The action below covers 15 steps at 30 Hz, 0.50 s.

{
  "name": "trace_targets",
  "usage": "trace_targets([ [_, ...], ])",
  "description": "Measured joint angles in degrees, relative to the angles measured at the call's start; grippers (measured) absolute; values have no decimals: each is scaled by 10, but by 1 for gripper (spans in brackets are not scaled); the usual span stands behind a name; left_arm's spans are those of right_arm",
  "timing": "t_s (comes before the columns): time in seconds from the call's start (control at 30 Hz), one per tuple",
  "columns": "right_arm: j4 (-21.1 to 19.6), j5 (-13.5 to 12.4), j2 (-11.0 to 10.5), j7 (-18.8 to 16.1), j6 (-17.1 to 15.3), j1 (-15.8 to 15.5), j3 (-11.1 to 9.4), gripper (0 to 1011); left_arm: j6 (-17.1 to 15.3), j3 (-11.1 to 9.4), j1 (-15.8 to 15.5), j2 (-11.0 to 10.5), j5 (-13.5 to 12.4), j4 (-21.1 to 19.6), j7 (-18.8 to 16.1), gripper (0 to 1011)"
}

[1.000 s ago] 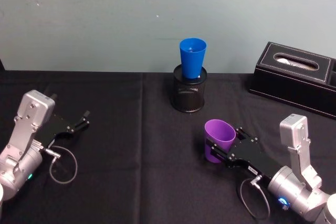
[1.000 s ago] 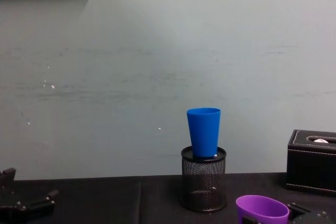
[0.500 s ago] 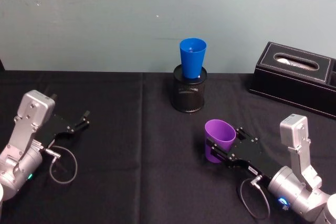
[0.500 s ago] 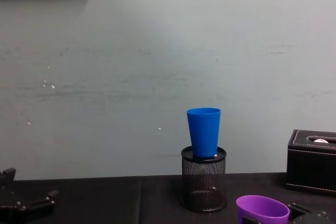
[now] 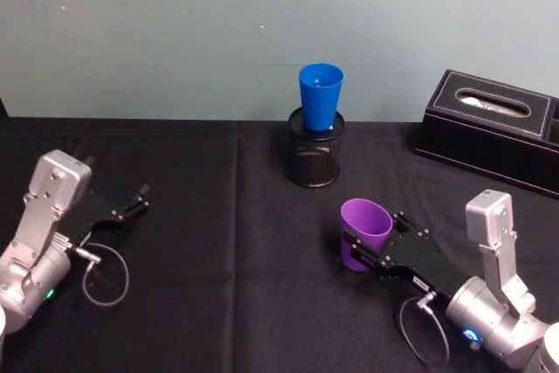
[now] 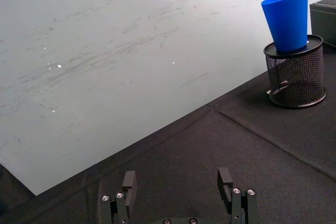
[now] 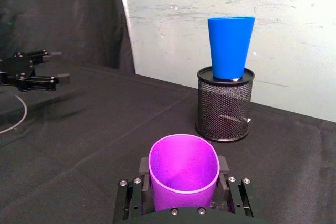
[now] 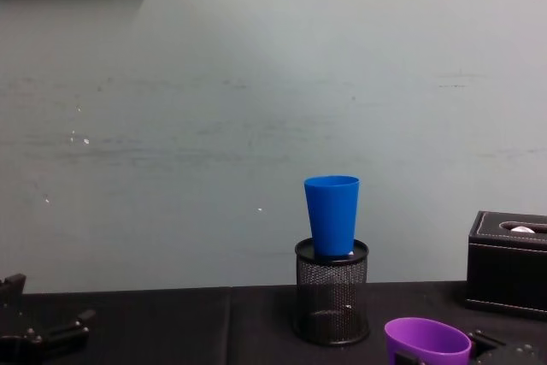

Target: Pick up one cup with a gripper and tap it against the other cup.

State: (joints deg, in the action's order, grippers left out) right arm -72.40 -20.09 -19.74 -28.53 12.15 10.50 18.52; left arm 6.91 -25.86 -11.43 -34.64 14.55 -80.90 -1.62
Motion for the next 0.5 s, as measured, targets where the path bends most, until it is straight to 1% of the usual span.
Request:
trace_targets([
  [0.5, 0, 0, 0, 0, 0, 0, 0, 731, 0, 0, 0, 0, 0, 0, 0, 1011],
])
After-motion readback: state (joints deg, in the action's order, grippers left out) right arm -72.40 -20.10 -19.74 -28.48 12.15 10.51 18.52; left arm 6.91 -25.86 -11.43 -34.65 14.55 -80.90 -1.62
